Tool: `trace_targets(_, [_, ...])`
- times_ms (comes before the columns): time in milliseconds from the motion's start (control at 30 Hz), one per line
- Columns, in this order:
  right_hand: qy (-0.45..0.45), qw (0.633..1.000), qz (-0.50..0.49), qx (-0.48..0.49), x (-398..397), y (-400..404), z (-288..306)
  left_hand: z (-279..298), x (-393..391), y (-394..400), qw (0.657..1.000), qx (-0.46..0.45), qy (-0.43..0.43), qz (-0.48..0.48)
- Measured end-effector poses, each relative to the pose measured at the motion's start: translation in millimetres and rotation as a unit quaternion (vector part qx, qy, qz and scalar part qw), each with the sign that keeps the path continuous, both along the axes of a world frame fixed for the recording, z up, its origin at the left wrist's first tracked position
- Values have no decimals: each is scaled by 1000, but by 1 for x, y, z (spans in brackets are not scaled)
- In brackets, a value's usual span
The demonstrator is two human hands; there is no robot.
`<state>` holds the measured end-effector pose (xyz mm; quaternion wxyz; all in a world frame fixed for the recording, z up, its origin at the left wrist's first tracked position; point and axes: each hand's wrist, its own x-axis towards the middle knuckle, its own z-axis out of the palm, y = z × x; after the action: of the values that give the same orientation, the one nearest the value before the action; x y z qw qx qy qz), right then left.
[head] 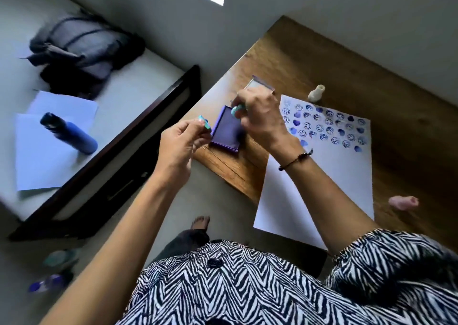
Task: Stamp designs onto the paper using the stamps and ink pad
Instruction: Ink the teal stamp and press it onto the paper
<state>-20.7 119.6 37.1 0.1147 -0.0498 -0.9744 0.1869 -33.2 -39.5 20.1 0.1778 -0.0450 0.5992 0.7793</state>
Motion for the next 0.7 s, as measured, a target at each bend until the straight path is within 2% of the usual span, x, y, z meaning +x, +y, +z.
trace_targets(100, [-19, 995, 35, 88, 4, -11, -16, -1, 6, -3, 1000, -18, 0, 5])
trace_targets(200, [-54, 995, 42, 68, -6, 0, -5, 2, 10, -2, 1000, -18, 3, 2])
trace_targets(333, [-36, 996, 60, 62, -8, -4, -3, 1, 13, -5, 1000, -24, 9, -8])
trace_targets(467, [-83, 993, 72, 41, -5, -5, -3, 0, 17, -6, 999, -39, 0, -3])
trace_targets(600, [-27, 997, 67, 14, -7, -7, 0, 0, 17, -5, 999, -36, -8, -1])
trace_targets(700, [-60, 995, 75, 36, 7, -19, -12, -2, 18, -2, 999, -40, -15, -2])
